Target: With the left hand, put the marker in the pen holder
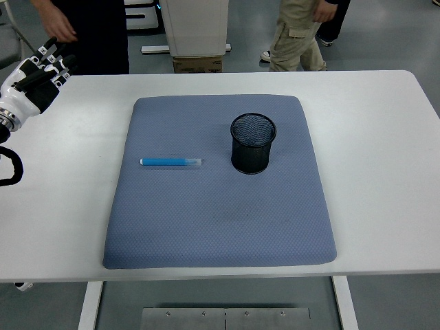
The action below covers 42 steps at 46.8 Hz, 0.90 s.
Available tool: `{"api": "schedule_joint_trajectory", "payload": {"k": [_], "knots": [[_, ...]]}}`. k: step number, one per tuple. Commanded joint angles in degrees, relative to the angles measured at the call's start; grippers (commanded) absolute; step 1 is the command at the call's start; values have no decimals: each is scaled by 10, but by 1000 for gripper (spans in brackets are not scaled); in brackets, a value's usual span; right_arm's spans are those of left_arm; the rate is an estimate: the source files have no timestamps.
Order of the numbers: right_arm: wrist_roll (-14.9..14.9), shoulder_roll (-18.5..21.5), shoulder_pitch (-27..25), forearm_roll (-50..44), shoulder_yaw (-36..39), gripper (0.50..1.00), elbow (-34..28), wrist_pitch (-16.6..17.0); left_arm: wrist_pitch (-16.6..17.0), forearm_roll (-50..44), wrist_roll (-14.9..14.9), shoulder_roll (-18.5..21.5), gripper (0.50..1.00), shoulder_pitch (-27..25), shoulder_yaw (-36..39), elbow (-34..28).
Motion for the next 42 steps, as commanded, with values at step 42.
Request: {"api": "schedule_joint_trajectory", "payload": {"k": [42], "knots": [[0,0,0,0,0,1000,0,-1,-6,1,-10,29,1000,18,-24,6]]}}
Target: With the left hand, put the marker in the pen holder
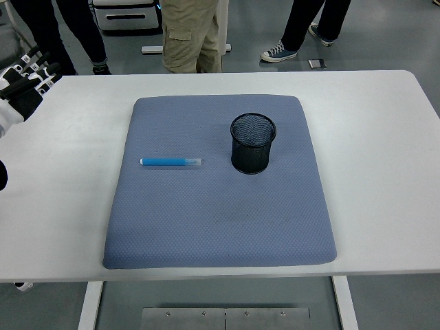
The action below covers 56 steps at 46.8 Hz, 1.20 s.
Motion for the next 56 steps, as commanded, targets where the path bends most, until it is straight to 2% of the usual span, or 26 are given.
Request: {"api": "schedule_joint_trajectory", "payload": {"k": [1,13,23,30,36,48,56], "knots": [[0,0,0,0,0,1000,0,-1,2,4,-2,2,1000,-1,-14,-1],[0,0,0,0,0,1000,0,-1,10,55,-1,17,1000,-30,24,-2],[0,0,0,0,0,1000,0,0,45,82,-1,21,1000,-90,143,-5],[0,0,0,0,0,1000,0,-1,42,81,-2,22,1000,-129,208,-5],[0,0,0,0,0,1000,0,0,41,83,-4,25,1000,-180,280,-7],[0,0,0,0,0,1000,0,-1,48,90,-1,17,1000,-329,480,-54],[0,0,0,0,0,1000,0,0,49,118,-1,2,1000,-359,546,-56]]}}
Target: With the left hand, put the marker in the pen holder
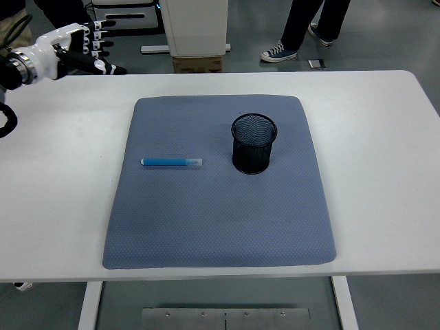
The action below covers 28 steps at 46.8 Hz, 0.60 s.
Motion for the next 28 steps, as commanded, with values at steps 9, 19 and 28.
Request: {"api": "schedule_joint_trajectory", "payload": {"k": [9,19,28], "knots": [[0,0,0,0,0,1000,0,0,-1,132,6,-4,1000,-9,32,-23],[0,0,0,0,0,1000,0,1,-1,196,6,-20,1000,-20,76,-31],[0,0,0,0,0,1000,0,0,-1,193,3,-46,1000,-33,97,-31]]}}
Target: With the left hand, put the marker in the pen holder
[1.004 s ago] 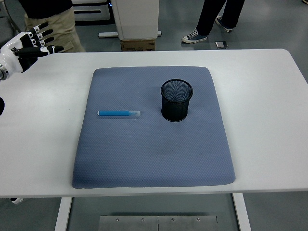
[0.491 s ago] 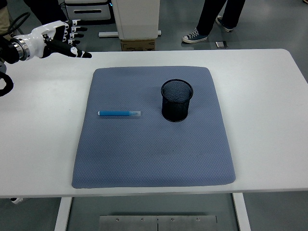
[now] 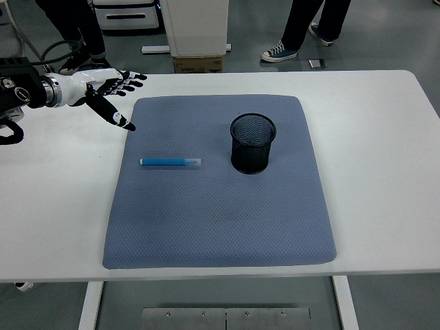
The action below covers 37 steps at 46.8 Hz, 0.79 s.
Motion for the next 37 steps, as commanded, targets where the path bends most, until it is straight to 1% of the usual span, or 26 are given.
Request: {"api": "schedule_joint_trajectory", "payload": {"k": [1,8,11,14,18,21,25,32,37], "knots": [[0,0,0,0,0,1000,0,1,0,-7,0,-11,1000,-3,1,0],[0,0,0,0,0,1000,0,1,0,-8,1,-19,1000,-9,5,2],[0,0,0,0,0,1000,0,0,1,-8,2,-21,1000,-8,17,1],[0,0,0,0,0,1000,0,0,1,-8,2,-33,1000,-8,31,0],[0,0,0,0,0,1000,0,1,-7,-2,1,-41,1000,-12,42,-4],[0,0,0,0,0,1000,0,0,-15,8,0,-49,1000,-24,61,-18],[0,0,0,0,0,1000,0,0,-19,39,-7,-61,1000,-39,89,-33],[0,0,0,0,0,1000,0,1,-19,86,-5,-74,1000,-51,95,-36],[0,0,0,0,0,1000,0,0,-20,145,-2,-75,1000,-60,96,-37]]}}
